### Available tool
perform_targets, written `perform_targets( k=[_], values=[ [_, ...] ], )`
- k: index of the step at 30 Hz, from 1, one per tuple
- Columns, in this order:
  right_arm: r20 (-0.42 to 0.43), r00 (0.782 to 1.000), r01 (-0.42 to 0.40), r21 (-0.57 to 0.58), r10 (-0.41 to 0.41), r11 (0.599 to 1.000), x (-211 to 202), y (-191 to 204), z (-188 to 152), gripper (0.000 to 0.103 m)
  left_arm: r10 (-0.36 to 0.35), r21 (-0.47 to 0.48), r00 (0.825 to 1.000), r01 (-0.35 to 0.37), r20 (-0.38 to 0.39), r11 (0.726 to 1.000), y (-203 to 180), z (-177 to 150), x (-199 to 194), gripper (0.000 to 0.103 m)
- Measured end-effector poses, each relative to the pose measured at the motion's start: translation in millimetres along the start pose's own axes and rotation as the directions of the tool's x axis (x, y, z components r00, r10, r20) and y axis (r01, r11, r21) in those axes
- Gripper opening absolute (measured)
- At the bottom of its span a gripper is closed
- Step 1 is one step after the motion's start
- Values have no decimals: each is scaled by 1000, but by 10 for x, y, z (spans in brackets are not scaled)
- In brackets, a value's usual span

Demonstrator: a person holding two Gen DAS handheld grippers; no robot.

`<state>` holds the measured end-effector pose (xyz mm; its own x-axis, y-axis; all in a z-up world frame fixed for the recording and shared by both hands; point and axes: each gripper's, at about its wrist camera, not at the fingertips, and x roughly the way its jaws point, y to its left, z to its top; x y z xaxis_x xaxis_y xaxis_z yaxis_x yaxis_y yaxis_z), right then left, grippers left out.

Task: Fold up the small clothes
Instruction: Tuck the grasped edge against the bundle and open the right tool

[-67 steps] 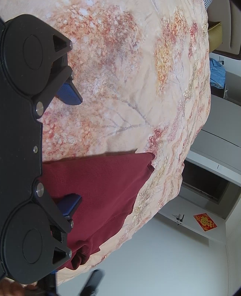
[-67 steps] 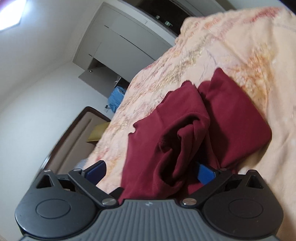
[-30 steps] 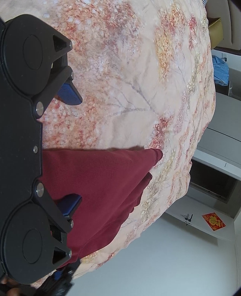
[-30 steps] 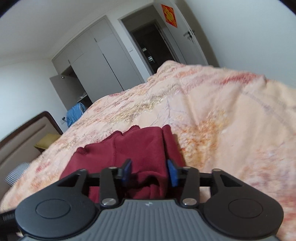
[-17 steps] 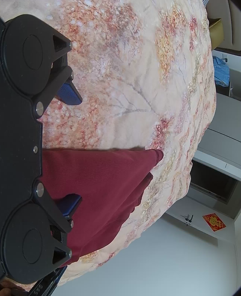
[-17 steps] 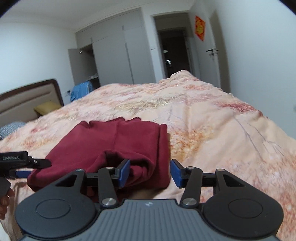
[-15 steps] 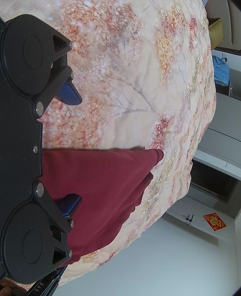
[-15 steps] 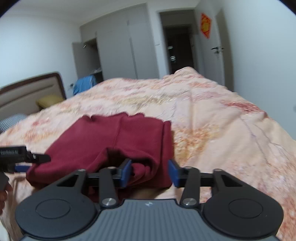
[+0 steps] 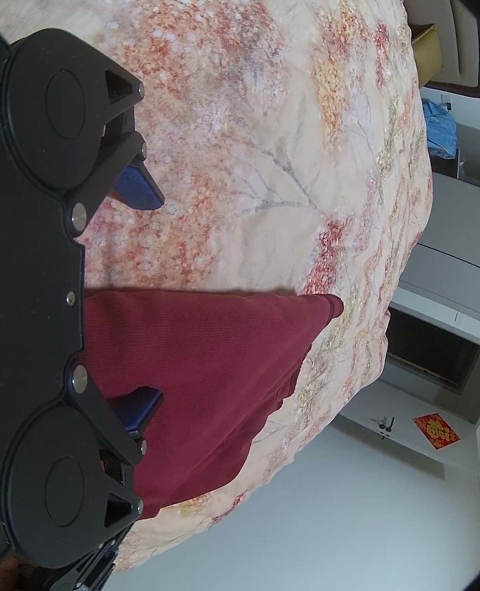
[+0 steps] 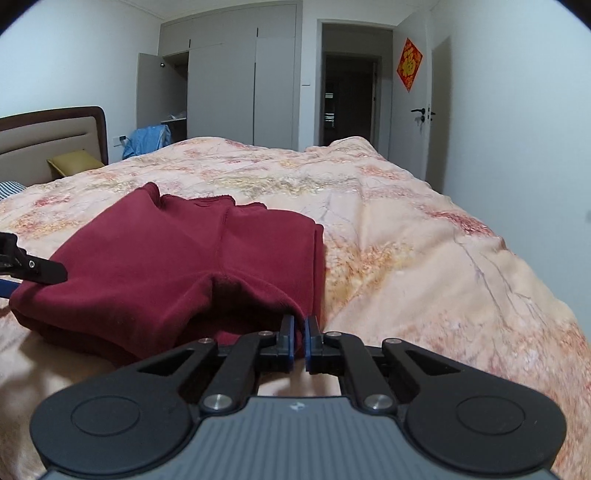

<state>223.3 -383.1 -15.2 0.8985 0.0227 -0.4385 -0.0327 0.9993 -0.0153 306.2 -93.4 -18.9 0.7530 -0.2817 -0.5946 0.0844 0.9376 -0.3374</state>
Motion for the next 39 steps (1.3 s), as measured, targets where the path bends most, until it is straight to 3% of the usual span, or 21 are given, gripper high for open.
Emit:
perform_targets(
  k=[16,18,20,26,32,35,39],
  values=[
    [-18,1000,-23,38,24,999,-219,-108,-25,7,1,-1,1000,-1,2,1000,7,-1,1,102],
    [-12,1000,-20,55,20,998,-260,-137,-10,16,1,-1,1000,-1,2,1000,9,0,3,102],
    [1,1000,-12,61,12,998,-290,-140,35,41,1,-1,1000,-1,2,1000,8,-1,2,102],
    [50,999,-7,118,1,993,-191,-155,291,84,2,-1,1000,-2,1,1000,9,0,4,102],
    [-39,999,16,235,-7,972,214,-213,414,91,3,-1,1000,-3,-2,1000,12,-7,-5,102],
    [-99,994,64,205,-44,977,274,-201,284,91,2,3,1000,-2,-1,1000,8,-17,-8,102],
    [-111,991,87,158,-70,984,172,-219,53,93,8,5,1000,-8,3,1000,1,-27,-3,102]
  ],
)
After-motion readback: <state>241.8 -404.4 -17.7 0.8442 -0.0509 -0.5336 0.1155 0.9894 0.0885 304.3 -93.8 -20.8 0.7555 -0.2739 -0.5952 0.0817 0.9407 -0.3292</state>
